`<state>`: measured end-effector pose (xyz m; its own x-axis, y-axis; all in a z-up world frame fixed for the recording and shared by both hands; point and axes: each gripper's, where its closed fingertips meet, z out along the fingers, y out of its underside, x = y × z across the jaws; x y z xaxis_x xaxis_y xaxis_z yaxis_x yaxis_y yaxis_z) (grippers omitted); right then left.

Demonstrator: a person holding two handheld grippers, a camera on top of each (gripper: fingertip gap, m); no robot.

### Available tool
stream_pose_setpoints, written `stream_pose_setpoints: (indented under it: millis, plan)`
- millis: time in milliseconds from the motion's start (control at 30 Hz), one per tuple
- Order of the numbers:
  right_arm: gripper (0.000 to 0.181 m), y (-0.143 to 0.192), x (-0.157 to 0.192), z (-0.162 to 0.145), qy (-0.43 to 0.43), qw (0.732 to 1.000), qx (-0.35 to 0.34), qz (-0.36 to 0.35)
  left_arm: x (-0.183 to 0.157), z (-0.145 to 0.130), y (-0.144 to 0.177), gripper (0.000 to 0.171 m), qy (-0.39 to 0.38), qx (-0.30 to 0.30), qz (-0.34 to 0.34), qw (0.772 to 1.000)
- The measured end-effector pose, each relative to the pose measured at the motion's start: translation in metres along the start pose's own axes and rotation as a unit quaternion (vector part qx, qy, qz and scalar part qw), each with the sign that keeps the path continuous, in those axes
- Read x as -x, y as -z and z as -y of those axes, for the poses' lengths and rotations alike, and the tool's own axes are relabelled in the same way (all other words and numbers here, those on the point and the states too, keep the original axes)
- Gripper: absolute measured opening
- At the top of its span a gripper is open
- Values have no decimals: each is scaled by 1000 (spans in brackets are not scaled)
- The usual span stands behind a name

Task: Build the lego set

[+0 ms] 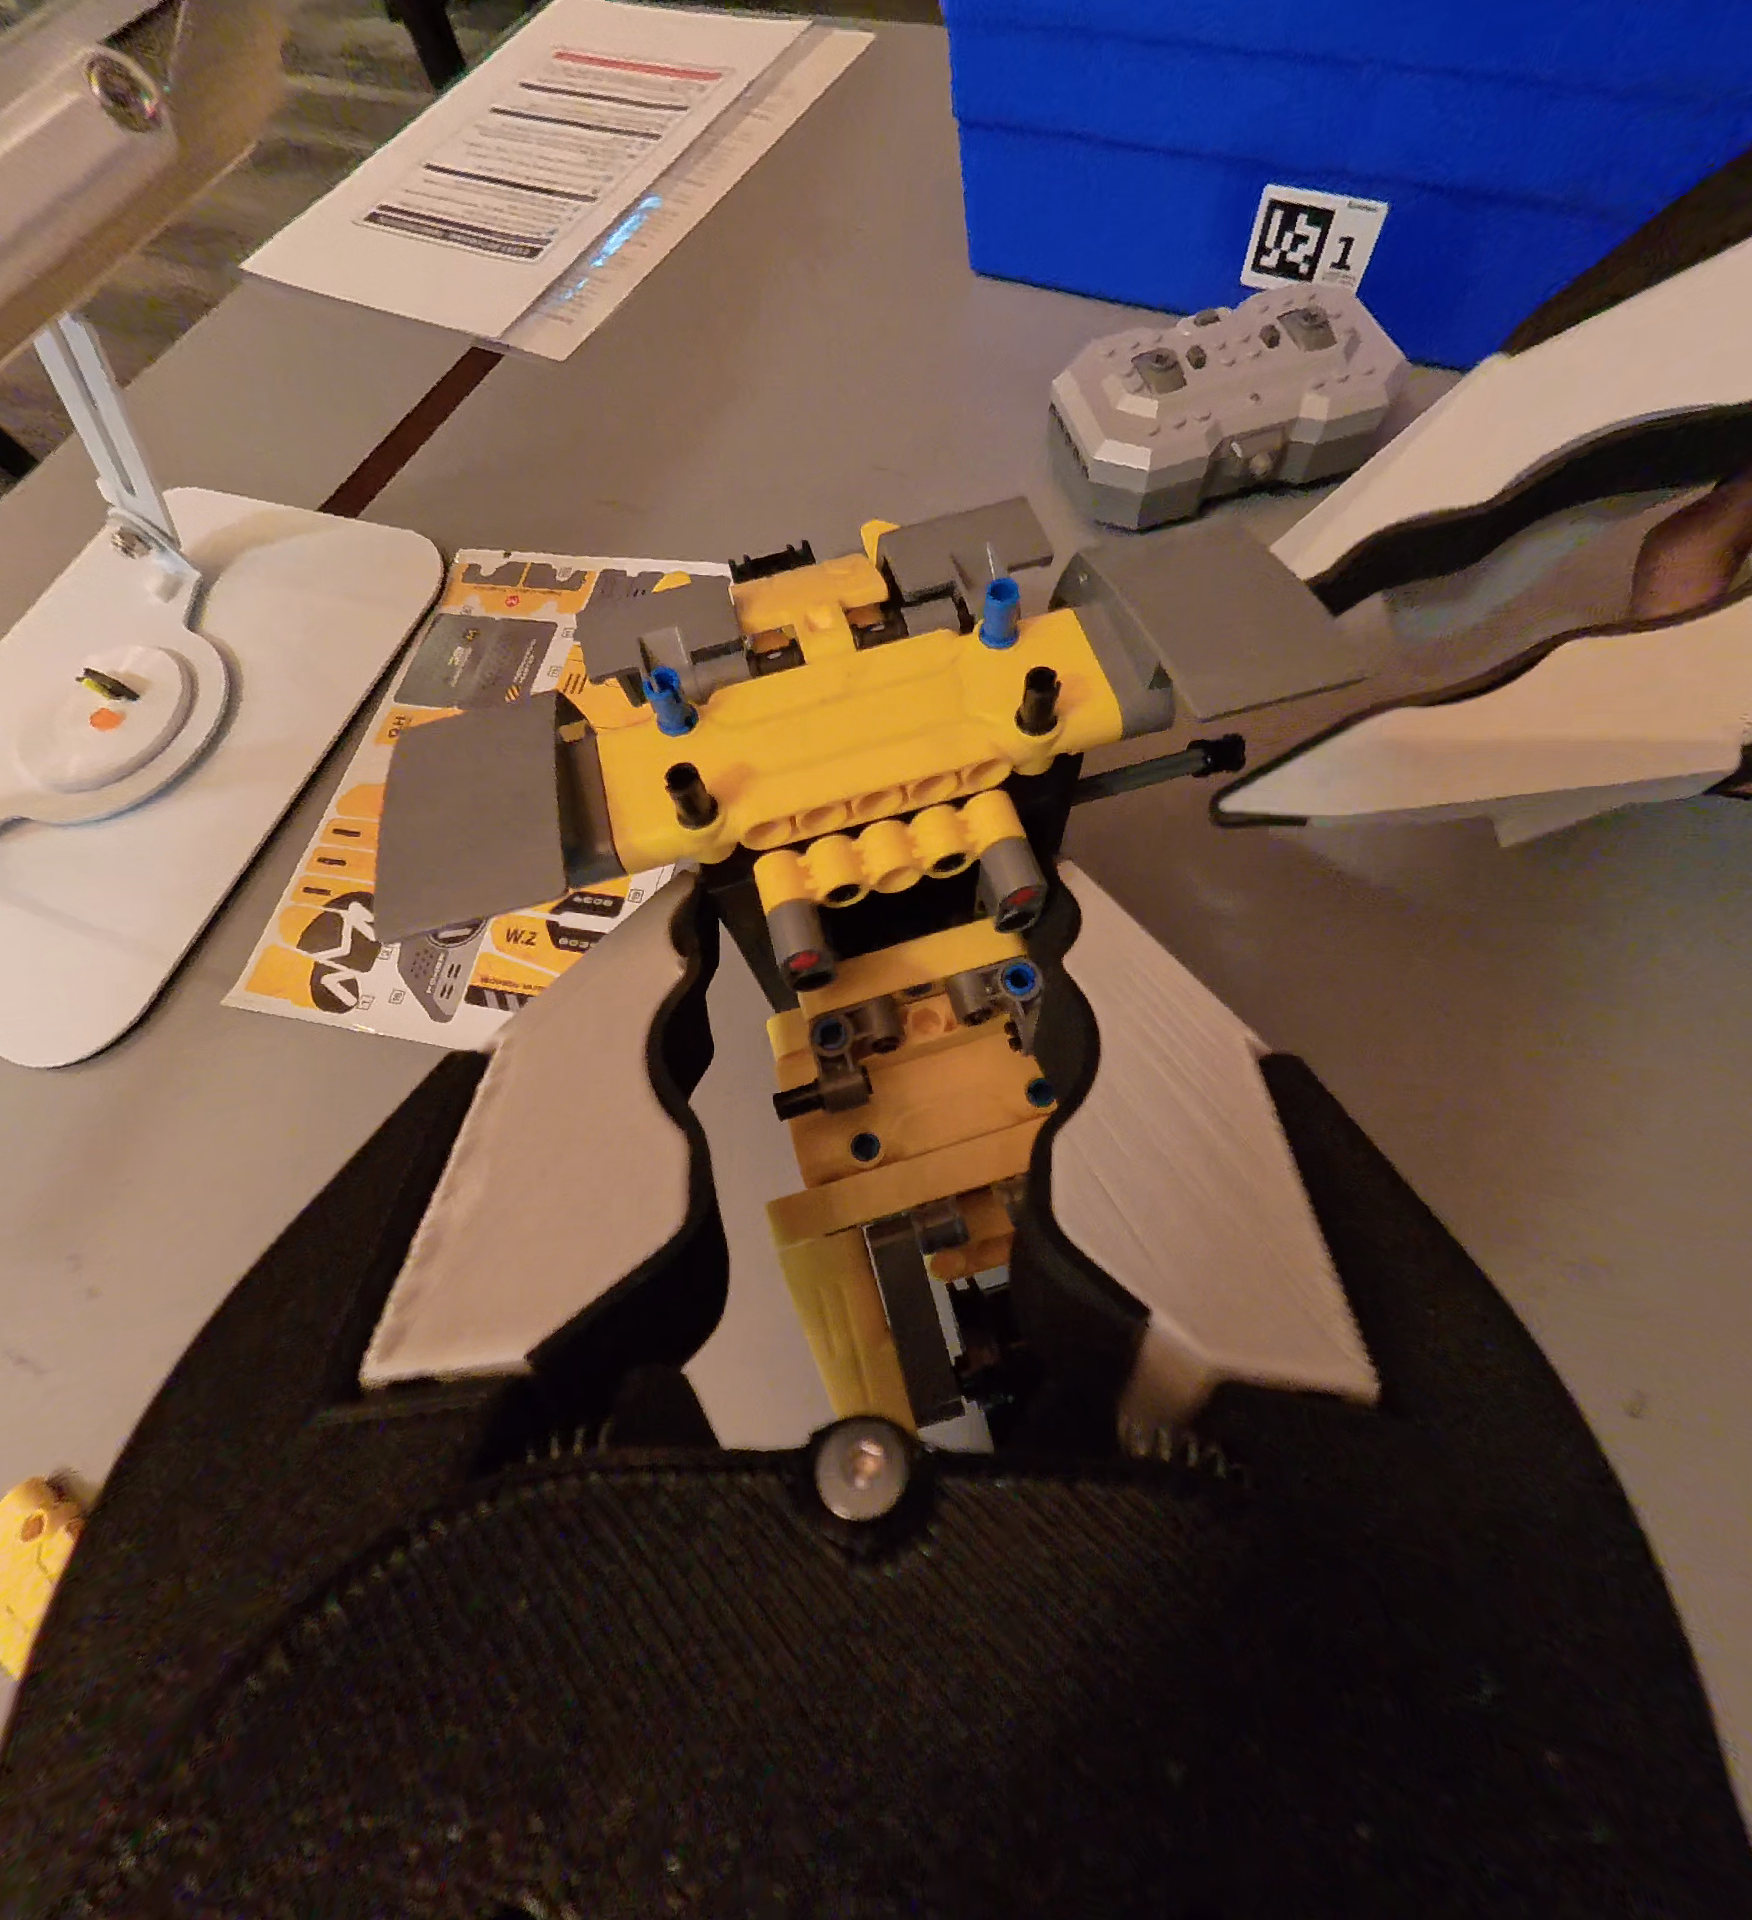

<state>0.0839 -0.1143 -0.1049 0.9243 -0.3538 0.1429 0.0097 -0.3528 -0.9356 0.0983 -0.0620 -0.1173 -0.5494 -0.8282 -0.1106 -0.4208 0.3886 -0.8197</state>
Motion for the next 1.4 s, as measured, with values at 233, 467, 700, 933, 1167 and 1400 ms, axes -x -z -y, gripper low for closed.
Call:
stream_pose_setpoints:
  millis: [233, 467, 700, 933, 1167, 1400]
  plan:
    - [22, 18, -6, 7, 163, 982, -59, -78, 5, -1, 0, 57, 27, -4, -15, 1000]
    - [18, 8, -7, -2, 316, 941, -56, -104, 5, -3, 1, 57, 44, -18, -46, 998]
    - [19, -5, -16, -19, 444, 887, -69, -106, 4, -4, 1, 57, 47, -20, -60, 997]
    - [25, 2, -10, -22, 324, 942, -64, -64, 4, -8, 1, 82, 78, -17, -65, 995]
    - [25, 13, -3, -8, 227, 968, -108, -17, 9, -6, 1, 96, 85, -1, -41, 995]
    - [21, 16, -8, -4, 185, 976, -116, 3, 6, -8, -8, 95, 84, 37, -31, 995]
